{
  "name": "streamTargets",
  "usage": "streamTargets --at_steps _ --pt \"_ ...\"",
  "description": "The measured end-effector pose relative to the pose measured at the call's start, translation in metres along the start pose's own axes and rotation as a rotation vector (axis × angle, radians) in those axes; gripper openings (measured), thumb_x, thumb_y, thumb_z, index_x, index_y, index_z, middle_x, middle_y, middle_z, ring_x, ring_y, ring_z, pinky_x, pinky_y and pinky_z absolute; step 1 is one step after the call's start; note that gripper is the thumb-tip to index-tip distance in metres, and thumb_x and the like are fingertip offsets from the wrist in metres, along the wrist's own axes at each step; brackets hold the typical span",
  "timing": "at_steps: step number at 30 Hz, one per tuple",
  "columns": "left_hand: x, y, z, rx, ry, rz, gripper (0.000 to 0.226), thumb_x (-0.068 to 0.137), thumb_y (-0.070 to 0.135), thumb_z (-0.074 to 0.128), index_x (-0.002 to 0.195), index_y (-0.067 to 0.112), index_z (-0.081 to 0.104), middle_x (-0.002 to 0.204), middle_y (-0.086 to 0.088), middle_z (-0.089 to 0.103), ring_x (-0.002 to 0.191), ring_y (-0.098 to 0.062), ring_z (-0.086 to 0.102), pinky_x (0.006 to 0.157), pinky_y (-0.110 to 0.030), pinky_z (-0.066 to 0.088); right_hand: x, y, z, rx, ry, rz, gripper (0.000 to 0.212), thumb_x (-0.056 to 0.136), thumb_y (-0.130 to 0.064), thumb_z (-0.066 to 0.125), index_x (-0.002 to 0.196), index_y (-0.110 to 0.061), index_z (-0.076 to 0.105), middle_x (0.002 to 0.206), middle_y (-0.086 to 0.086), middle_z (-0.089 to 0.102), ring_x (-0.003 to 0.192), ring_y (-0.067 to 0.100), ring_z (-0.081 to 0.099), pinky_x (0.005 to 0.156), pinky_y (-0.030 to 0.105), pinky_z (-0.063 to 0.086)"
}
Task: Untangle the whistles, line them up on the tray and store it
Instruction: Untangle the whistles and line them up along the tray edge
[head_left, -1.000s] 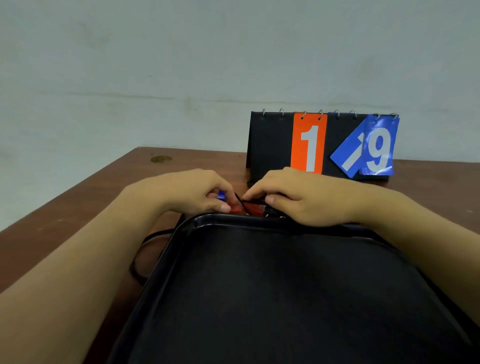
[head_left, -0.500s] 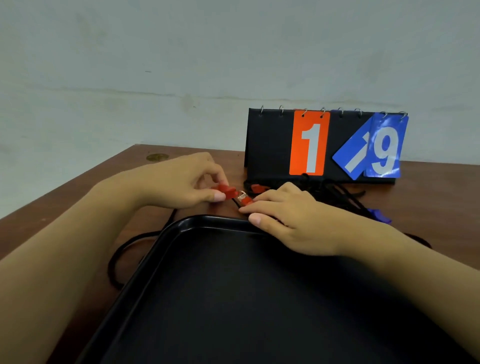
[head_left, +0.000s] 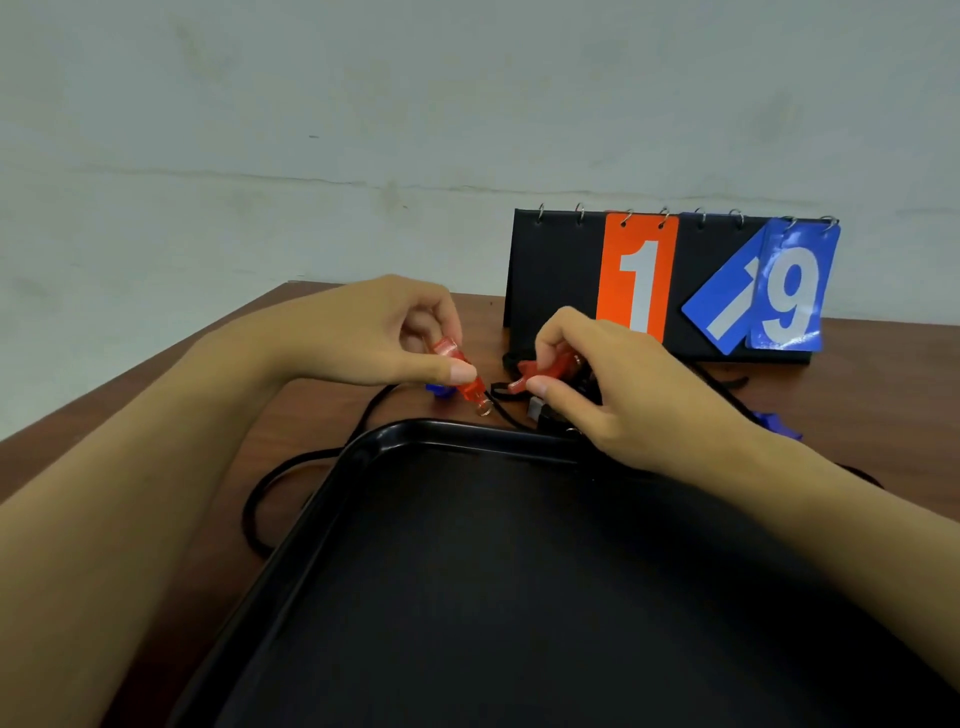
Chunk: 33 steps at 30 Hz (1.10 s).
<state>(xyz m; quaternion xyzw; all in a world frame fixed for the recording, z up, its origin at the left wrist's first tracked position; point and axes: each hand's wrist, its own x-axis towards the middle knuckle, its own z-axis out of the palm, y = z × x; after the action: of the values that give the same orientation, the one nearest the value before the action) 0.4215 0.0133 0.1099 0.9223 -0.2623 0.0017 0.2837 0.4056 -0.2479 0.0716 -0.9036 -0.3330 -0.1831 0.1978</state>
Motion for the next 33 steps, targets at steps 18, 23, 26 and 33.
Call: streamTargets --at_steps 18,23,26,33 --pt "0.0019 -0.001 0.0039 0.137 -0.213 -0.04 0.019 0.092 0.042 0.072 0.11 0.042 0.074 0.092 0.035 0.072 0.088 0.006 0.067 0.088 -0.018 0.048 -0.0022 -0.0042 0.0024 0.012 -0.087 -0.027 0.032 0.1 -0.032 0.059 0.131 -0.033 0.052 0.115 -0.017 0.064 0.104 0.002 0.06 0.089 0.016 0.05" --pt "0.0031 -0.0022 0.0037 0.14 -0.226 -0.041 0.02 0.091 0.046 0.071 0.109 0.043 0.076 0.092 0.03 0.073 0.084 0.0 0.066 0.095 -0.029 0.052 -0.0053 -0.0039 0.0076 -0.005 -0.086 -0.086 0.034 0.109 -0.021 0.038 0.141 -0.02 0.05 0.122 -0.006 0.054 0.108 0.003 0.051 0.099 0.014 0.039" --pt "0.0026 -0.0023 0.0038 0.143 -0.247 -0.042 0.019 0.092 0.044 0.07 0.108 0.038 0.078 0.082 0.032 0.072 0.075 0.007 0.065 0.078 -0.013 0.048 -0.0066 -0.0041 0.0077 0.012 -0.143 -0.032 0.037 0.108 -0.027 0.043 0.144 -0.021 0.046 0.12 -0.011 0.047 0.107 0.0 0.049 0.095 0.011 0.04" --pt "0.0025 -0.0018 0.0036 0.171 -0.278 -0.066 0.019 0.091 0.045 0.071 0.107 0.039 0.078 0.066 0.033 0.067 0.065 0.011 0.061 0.062 -0.006 0.04 -0.0046 -0.0051 0.0038 -0.019 -0.153 -0.033 0.028 0.102 -0.04 0.053 0.129 -0.036 0.049 0.113 -0.013 0.062 0.101 0.006 0.057 0.085 0.023 0.05"
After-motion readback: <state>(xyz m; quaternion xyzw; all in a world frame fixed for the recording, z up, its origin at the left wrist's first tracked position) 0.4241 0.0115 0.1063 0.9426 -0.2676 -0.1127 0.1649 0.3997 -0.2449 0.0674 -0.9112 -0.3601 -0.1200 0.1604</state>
